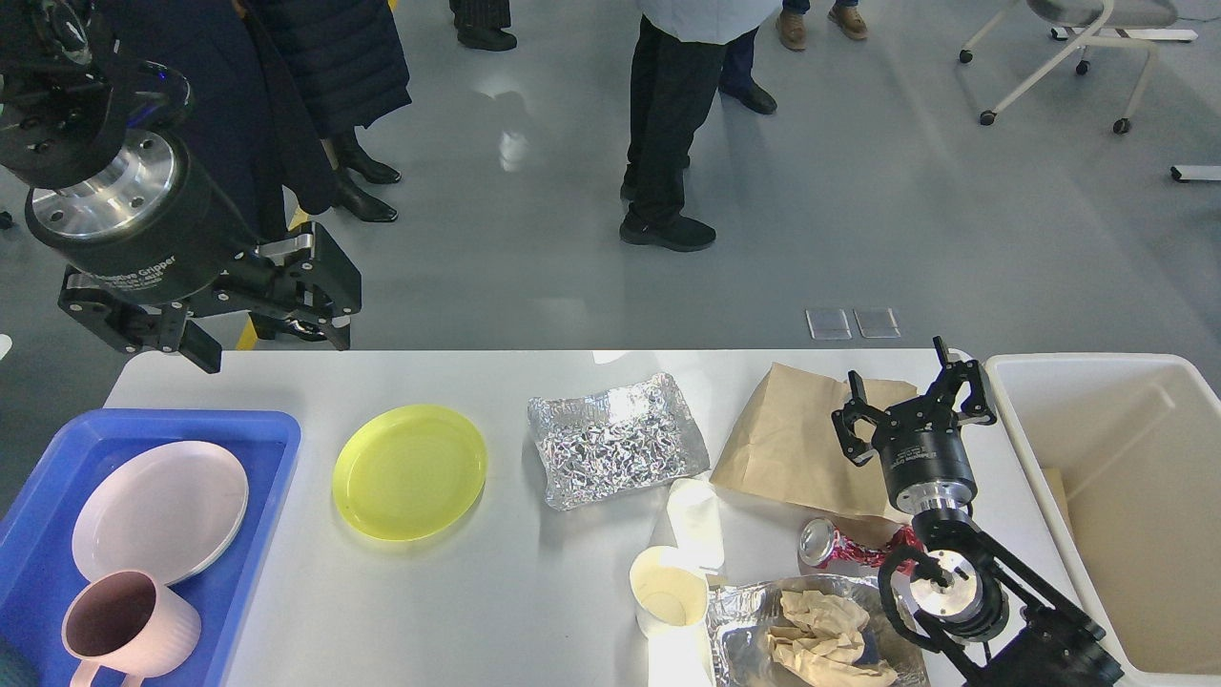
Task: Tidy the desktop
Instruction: 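Raise the left gripper up away from the blue tray, then move the left gripper down to the rim of the yellow plate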
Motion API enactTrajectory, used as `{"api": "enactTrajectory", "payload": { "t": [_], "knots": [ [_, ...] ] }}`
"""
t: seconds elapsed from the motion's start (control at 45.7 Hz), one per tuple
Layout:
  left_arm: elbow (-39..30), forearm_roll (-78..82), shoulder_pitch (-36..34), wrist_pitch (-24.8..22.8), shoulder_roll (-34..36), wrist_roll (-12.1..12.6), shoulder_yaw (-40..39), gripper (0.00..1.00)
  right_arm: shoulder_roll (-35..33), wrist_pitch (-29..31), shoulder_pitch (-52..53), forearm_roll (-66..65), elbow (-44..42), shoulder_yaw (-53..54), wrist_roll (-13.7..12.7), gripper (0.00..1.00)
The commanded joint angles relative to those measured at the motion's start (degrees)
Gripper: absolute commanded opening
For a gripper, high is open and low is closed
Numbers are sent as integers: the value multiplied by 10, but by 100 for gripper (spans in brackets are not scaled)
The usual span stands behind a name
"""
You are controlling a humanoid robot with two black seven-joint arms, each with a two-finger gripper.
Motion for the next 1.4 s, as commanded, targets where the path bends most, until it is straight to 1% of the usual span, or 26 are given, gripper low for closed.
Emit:
{"api": "enactTrajectory", "payload": {
  "t": [0.0,0.24,0.35,0.372,0.437,0.525,0.568,0.7,0.765,0.875,0.962,1.071,1.137,1.224,1.29,1.377],
  "knots": [
    [-1,-5,4,3,-2,-3,-3,93,0,0,0,0,0,0,0,100],
    [6,0,26,2,-3,-4,-14,95,0,0,0,0,0,0,0,100],
    [26,0,49,1,-3,-5,-24,95,0,0,0,0,0,0,0,100],
    [38,0,68,1,-3,-6,-26,96,0,0,0,0,0,0,0,100],
    [57,1,90,2,-4,-6,-27,96,0,0,0,0,1,0,0,100],
    [66,-4,119,8,-6,-7,-25,96,0,0,0,0,1,0,0,100],
    [76,-5,144,12,-5,-7,-27,96,0,0,0,0,1,0,0,100],
    [148,-5,235,20,-6,-7,-43,96,0,0,0,0,1,0,0,100],
    [178,-7,274,34,-7,-5,-58,95,0,0,0,0,1,0,0,100],
    [196,-53,324,76,-13,0,-64,95,0,0,0,0,1,0,0,100],
    [197,-117,353,96,-17,4,-62,94,0,0,0,0,1,0,0,100],
    [196,-179,390,129,-19,17,-62,94,0,0,0,0,1,0,0,100],
    [193,-243,416,177,-16,29,-61,94,0,0,0,0,1,0,0,100],
    [193,-305,453,268,-17,51,-71,95,0,0,0,0,1,0,0,100],
    [193,-306,484,327,-17,68,-106,95,0,0,0,0,1,0,0,100],
    [193,-305,520,389,-21,83,-154,95,0,0,0,0,1,0,0,100]
  ]
}}
